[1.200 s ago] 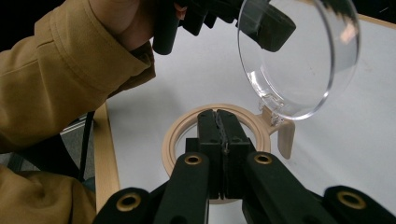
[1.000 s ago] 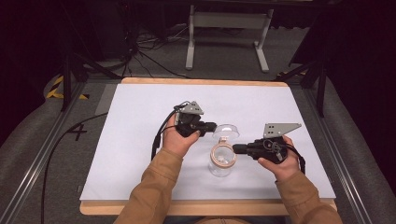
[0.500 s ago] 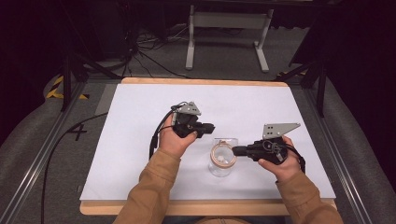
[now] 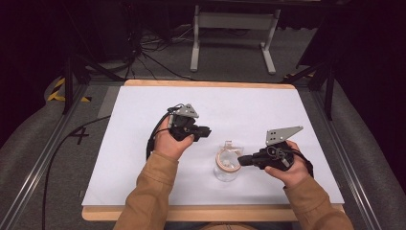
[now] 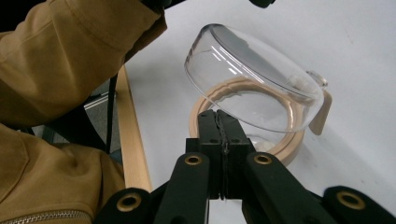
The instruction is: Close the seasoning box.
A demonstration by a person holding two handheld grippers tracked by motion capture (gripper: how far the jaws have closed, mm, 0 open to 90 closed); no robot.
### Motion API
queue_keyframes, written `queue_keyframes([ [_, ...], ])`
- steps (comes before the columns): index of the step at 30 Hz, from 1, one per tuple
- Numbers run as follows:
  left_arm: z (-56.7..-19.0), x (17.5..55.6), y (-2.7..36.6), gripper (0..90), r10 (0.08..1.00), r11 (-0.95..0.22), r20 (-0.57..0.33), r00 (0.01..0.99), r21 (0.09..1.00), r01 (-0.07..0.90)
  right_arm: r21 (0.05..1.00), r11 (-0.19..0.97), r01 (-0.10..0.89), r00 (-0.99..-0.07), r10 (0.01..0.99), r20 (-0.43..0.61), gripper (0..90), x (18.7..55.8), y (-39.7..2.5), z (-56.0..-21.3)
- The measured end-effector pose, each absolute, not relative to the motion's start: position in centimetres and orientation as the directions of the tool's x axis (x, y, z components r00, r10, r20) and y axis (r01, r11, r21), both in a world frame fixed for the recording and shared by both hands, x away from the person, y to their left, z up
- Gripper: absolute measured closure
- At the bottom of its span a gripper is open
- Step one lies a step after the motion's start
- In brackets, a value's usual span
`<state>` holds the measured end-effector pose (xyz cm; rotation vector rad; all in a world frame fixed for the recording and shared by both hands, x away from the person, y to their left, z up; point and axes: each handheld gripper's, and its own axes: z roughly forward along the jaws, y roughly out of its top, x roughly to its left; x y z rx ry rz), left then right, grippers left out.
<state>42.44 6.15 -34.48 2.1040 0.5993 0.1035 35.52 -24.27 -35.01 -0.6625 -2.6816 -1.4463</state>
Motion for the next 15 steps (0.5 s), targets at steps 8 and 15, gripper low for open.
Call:
queue_keyframes([
  [8, -34.64, 42.56, 6.49, 81.7, 0.454, -0.479, -0.166, 0.875, 0.783, 0.397, 0.738, 0.540, 0.405, -0.904, 0.355, 0.237, 89.6, 35.49, -24.02, -35.30],
  [15, -34.71, 42.56, 6.55, 81.5, 0.451, -0.486, -0.168, 0.877, 0.777, 0.399, 0.715, 0.564, 0.412, -0.904, 0.350, 0.245, 89.7, 35.54, -24.11, -35.40],
])
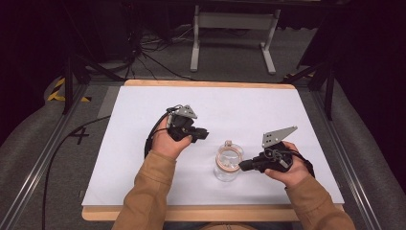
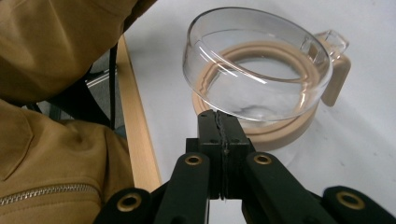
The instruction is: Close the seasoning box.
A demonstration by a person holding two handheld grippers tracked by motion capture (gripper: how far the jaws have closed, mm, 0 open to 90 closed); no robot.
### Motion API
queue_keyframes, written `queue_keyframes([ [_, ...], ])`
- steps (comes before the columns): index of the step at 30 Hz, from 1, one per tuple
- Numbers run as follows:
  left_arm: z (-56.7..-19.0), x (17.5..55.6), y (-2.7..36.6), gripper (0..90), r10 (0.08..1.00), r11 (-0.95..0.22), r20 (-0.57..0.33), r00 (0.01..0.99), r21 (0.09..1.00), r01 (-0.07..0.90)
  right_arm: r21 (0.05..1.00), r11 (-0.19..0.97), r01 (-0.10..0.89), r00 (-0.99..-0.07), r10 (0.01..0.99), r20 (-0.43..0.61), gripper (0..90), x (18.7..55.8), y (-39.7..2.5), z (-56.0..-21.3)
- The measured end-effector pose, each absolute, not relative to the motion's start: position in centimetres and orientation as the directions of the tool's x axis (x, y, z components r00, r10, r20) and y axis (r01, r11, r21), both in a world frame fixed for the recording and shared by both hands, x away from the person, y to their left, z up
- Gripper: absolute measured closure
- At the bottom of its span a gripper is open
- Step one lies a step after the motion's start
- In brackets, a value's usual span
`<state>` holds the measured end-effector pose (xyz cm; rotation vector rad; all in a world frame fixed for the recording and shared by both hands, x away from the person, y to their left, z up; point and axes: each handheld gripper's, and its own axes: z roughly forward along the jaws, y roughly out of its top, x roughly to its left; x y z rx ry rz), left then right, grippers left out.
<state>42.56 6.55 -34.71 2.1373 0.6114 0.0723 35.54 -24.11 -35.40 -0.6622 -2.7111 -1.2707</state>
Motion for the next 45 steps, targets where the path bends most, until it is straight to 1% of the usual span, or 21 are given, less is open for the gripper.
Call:
queue_keyframes([
  [10, -34.7, 42.6, 6.7, 80.9, 0.452, -0.489, -0.173, 0.875, 0.772, 0.405, 0.663, 0.622, 0.416, -0.907, 0.342, 0.248, 89.6, 35.5, -24.2, -35.4],
  [15, -34.7, 42.6, 6.8, 80.1, 0.455, -0.485, -0.170, 0.874, 0.776, 0.403, 0.686, 0.600, 0.411, -0.907, 0.347, 0.239, 89.6, 35.4, -24.4, -35.1],
  [21, -34.6, 42.4, 7.3, 76.0, 0.476, -0.466, -0.169, 0.863, 0.783, 0.411, 0.724, 0.565, 0.397, -0.907, 0.364, 0.212, 88.7, 35.4, -25.1, -34.0],
  [22, -34.6, 42.3, 7.5, 74.9, 0.483, -0.467, -0.162, 0.861, 0.783, 0.410, 0.733, 0.553, 0.395, -0.905, 0.371, 0.207, 83.7, 35.5, -25.3, -33.7],
  [23, -34.6, 42.2, 7.6, 73.8, 0.489, -0.461, -0.163, 0.857, 0.786, 0.412, 0.752, 0.533, 0.389, -0.902, 0.386, 0.193, 81.1, 35.6, -25.5, -33.4],
  [24, -34.6, 42.1, 7.9, 73.4, 0.489, -0.464, -0.158, 0.857, 0.786, 0.410, 0.763, 0.519, 0.385, -0.899, 0.397, 0.183, 80.3, 35.7, -25.7, -33.2],
  [27, -34.6, 41.8, 8.6, 71.2, 0.510, -0.452, -0.152, 0.846, 0.789, 0.415, 0.798, 0.484, 0.359, -0.892, 0.428, 0.142, 73.6, 36.2, -26.4, -32.3],
  [28, -34.7, 41.6, 8.8, 70.7, 0.518, -0.447, -0.161, 0.840, 0.786, 0.426, 0.806, 0.475, 0.354, -0.889, 0.439, 0.132, 72.7, 36.3, -26.7, -32.1],
  [31, -34.7, 41.4, 9.8, 69.8, 0.539, -0.449, -0.148, 0.829, 0.783, 0.431, 0.828, 0.447, 0.339, -0.878, 0.466, 0.107, 67.9, 36.9, -27.4, -31.5],
  [38, -35.1, 41.0, 11.7, 68.8, 0.588, -0.406, -0.162, 0.792, 0.788, 0.462, 0.845, 0.405, 0.349, -0.831, 0.551, 0.079, 62.0, 38.7, -29.5, -31.2],
  [43, -35.5, 41.3, 12.7, 68.2, 0.612, -0.402, -0.161, 0.774, 0.780, 0.480, 0.835, 0.398, 0.380, -0.775, 0.630, 0.052, 58.0, 40.2, -31.4, -32.0],
  [44, -35.5, 41.3, 12.7, 67.9, 0.612, -0.402, -0.161, 0.774, 0.780, 0.480, 0.835, 0.398, 0.380, -0.775, 0.630, 0.052, 58.0, 40.2, -31.4, -32.0],
  [45, -35.9, 41.5, 12.8, 67.5, 0.625, -0.392, -0.160, 0.764, 0.782, 0.484, 0.833, 0.386, 0.396, -0.755, 0.654, 0.056, 56.1, 40.8, -32.2, -32.6],
])
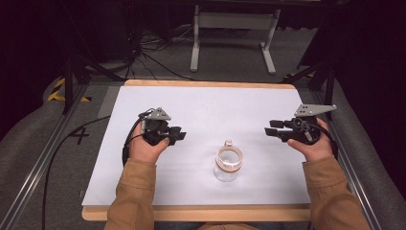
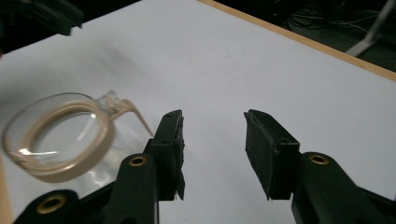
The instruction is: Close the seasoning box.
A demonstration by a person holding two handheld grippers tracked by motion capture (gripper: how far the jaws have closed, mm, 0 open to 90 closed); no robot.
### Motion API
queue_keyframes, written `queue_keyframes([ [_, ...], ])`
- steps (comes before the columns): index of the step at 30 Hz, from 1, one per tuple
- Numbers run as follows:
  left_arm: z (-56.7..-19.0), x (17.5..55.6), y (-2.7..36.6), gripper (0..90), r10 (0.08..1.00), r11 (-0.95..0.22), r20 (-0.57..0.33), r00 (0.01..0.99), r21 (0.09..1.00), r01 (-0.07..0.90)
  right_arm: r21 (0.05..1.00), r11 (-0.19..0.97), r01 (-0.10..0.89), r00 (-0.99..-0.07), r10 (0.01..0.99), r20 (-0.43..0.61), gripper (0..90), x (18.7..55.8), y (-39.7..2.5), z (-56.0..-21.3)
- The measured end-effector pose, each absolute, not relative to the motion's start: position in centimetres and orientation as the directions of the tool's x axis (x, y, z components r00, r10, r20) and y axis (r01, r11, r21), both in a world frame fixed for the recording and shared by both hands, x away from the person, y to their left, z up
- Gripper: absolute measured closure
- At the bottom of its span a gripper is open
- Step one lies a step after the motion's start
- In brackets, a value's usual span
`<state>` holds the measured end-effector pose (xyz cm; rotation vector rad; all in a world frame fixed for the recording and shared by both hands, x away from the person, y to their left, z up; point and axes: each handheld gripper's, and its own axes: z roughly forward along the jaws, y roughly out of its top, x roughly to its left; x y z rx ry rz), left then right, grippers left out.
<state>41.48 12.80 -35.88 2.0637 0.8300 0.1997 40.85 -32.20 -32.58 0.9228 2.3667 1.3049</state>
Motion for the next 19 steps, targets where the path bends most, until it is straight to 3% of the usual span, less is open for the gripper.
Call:
queue_keyframes([
  [8, -38.5, 43.1, 13.6, 65.3, 0.654, -0.388, -0.175, 0.736, 0.757, 0.525, 0.784, 0.402, 0.473, -0.677, 0.736, 0.032, 52.2, 43.2, -34.3, -36.1],
  [12, -39.5, 43.6, 13.6, 63.1, 0.665, -0.391, -0.182, 0.725, 0.741, 0.545, 0.748, 0.383, 0.541, -0.641, 0.764, 0.072, 51.8, 44.2, -35.0, -38.2],
  [19, -39.7, 43.8, 13.4, 61.0, 0.668, -0.387, -0.181, 0.722, 0.744, 0.545, 0.751, 0.367, 0.549, -0.637, 0.766, 0.091, 51.7, 44.3, -35.1, -38.7],
])
